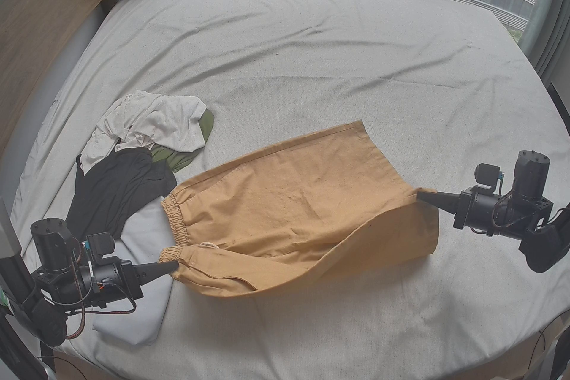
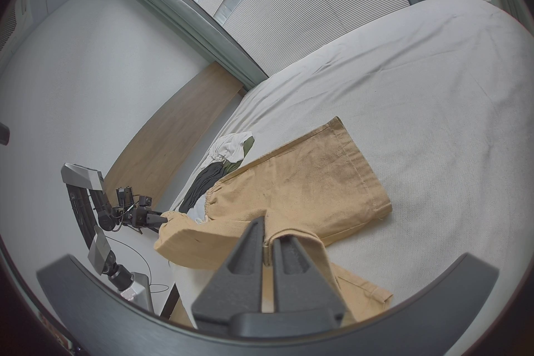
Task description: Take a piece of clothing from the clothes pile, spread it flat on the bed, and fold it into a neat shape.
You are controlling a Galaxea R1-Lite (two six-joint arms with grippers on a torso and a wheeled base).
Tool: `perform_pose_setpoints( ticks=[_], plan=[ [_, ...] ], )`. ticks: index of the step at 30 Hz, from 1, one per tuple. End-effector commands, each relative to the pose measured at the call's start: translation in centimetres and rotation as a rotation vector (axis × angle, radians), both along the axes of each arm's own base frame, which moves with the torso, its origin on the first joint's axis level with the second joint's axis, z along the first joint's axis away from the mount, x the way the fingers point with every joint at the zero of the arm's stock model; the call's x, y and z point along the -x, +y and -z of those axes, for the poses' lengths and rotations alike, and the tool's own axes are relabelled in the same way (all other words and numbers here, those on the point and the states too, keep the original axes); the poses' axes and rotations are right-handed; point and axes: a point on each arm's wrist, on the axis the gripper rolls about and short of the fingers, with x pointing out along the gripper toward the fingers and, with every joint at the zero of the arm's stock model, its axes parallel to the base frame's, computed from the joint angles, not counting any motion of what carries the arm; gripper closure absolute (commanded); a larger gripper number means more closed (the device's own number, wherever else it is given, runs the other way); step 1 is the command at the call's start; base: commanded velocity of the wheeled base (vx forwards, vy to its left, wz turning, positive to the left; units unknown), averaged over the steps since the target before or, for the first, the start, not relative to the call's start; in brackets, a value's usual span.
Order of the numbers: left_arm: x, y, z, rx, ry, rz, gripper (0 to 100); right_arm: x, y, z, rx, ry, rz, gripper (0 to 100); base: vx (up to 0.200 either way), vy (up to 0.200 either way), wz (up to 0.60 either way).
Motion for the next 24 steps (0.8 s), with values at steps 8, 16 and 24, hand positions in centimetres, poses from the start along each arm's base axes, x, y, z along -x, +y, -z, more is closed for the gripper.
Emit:
perform_pose_setpoints(
  ticks=[8,16,24],
  plan=[
    [0.1,-0.4,-0.2,-0.025,-0.020,-0.050,100,-2.1,0.7,-1.6,-0.025,-0.052,-0.008,100,0.000,0.000,0.00],
    [0.1,-0.8,-1.4,0.028,-0.029,-0.062,100,-3.3,0.9,-3.5,-0.033,-0.092,-0.010,100,0.000,0.000,0.00],
    [-0.2,-0.6,-1.8,0.038,-0.046,-0.073,100,-4.5,1.0,-5.2,-0.035,-0.112,-0.010,100,0.000,0.000,0.00]
  ],
)
